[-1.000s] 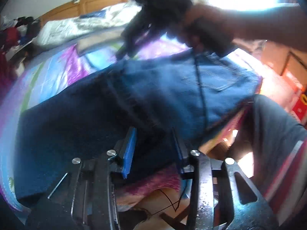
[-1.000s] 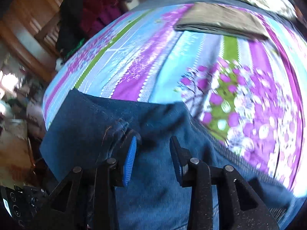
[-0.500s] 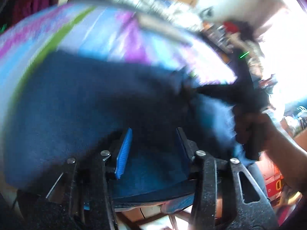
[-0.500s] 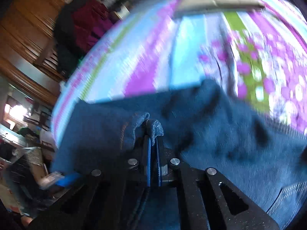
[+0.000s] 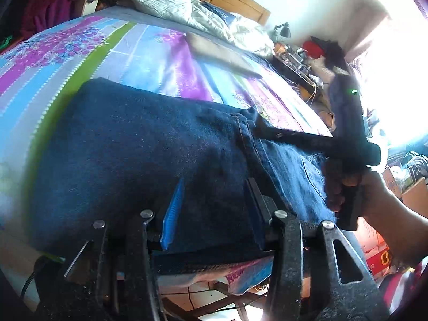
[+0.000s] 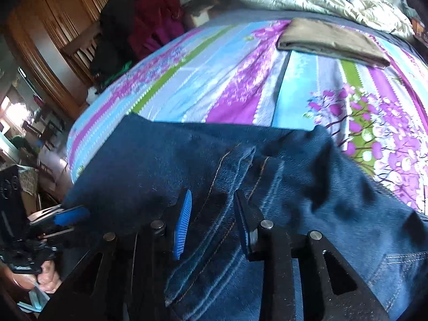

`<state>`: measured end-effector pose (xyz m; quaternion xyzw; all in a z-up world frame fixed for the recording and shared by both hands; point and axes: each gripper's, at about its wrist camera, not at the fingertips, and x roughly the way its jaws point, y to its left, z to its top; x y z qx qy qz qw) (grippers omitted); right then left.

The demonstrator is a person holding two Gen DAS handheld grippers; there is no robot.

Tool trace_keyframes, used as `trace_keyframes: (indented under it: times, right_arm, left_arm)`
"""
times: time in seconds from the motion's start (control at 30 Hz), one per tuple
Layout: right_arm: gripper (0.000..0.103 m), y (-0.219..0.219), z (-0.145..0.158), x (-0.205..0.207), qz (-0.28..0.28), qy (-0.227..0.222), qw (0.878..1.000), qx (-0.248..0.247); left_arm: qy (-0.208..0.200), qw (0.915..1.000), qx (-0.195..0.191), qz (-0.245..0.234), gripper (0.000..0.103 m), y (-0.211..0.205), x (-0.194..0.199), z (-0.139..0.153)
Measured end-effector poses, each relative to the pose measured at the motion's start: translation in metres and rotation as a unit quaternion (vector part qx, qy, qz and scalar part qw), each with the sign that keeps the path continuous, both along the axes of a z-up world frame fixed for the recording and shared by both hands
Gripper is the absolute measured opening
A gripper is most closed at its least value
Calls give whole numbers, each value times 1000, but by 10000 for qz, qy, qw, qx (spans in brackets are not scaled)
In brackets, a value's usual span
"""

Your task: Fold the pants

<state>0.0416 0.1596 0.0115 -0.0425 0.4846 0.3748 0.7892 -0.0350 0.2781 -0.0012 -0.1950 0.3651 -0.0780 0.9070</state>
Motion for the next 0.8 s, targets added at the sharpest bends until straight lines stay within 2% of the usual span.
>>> trace_keyframes:
  times: [0.07,0.2,0.3,0.43,0.47,0.5,0.67,0.73,0.77,0.8]
  right_arm:
    - [35,-1,-12,0,-160,189,9997,-78]
    - [38,-10,-21,-10,8,601,9977,313]
    - [37,-19,-26,-15,194,767,9949,626]
    - [34,-25,-37,-14,-36,812,9909,1070]
    - [27,-25,-40,-13,-155,823,9905,1095]
    - [9,-25,-39,-14,-256,791,9911,1037]
    - [6,-51,-4,-31,-468,667,9843,1569]
    - [7,-54,-22,-26,-543,811,9879,1203]
    - [6,-49,-40,-23,-460,1078,9889,918]
    - [3,-48,-47,-24,-475,1098,9890,872]
  left_arm:
    - [95,9997,-123,173,47,8,-3,-5]
    - [210,9977,-391,503,47,24,-19,-15]
    - [220,9974,-402,552,47,28,-29,-16]
    - [221,9975,-374,549,47,30,-25,-14]
    - [217,9977,-351,545,47,30,-23,-13]
    - [222,9977,-344,548,47,30,-22,-13]
    - [194,9979,-320,536,47,31,-24,-5]
    - [98,9985,-260,476,47,31,-26,-2]
    - [109,9986,-241,456,48,31,-24,-5]
    - [180,9986,-201,454,48,30,-22,-8]
